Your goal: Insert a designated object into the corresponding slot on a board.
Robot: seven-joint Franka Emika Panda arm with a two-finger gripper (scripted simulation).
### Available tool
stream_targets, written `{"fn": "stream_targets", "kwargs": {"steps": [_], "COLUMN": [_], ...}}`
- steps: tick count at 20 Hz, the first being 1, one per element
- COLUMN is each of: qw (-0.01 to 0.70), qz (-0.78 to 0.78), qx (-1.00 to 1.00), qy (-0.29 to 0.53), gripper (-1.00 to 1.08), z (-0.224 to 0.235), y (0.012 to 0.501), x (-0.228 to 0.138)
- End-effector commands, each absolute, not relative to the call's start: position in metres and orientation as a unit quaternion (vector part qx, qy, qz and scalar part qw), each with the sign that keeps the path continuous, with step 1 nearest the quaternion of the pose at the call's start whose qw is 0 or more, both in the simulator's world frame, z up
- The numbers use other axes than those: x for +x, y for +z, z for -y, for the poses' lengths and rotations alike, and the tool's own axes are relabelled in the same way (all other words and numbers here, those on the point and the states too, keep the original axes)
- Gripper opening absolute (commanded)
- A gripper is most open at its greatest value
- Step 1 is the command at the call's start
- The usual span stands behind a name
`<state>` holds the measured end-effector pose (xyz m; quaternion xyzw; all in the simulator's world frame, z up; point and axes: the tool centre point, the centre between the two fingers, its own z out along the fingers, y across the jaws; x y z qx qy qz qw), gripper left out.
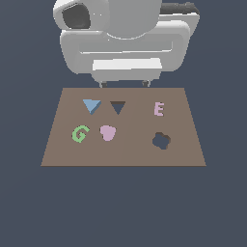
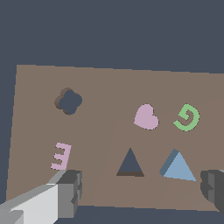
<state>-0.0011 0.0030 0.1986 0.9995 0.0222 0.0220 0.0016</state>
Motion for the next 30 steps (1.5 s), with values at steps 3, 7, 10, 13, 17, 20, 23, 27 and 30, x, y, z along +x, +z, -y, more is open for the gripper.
{"fn": "stream_targets", "kwargs": {"steps": [3, 7, 10, 13, 17, 20, 23, 27, 30], "qw": [0.001, 0.001, 0.001, 0.001, 0.001, 0.001, 0.0, 0.0, 0.0], "qz": [-0.054, -0.092, -0.127, -0.167, -0.227, -0.274, -0.32, -0.38, -0.425], "qx": [0.998, 0.996, 0.992, 0.986, 0.974, 0.962, 0.947, 0.925, 0.905], "qy": [0.021, 0.02, 0.019, 0.018, 0.017, 0.015, 0.014, 0.012, 0.01], "gripper": [1.0, 1.0, 1.0, 1.0, 1.0, 1.0, 1.0, 1.0, 1.0], "z": [0.0, 0.004, 0.007, 0.012, 0.021, 0.028, 0.036, 0.048, 0.057], "y": [0.192, 0.184, 0.177, 0.168, 0.156, 0.146, 0.136, 0.122, 0.112], "x": [-0.007, -0.013, -0.019, -0.025, -0.034, -0.039, -0.045, -0.05, -0.053]}}
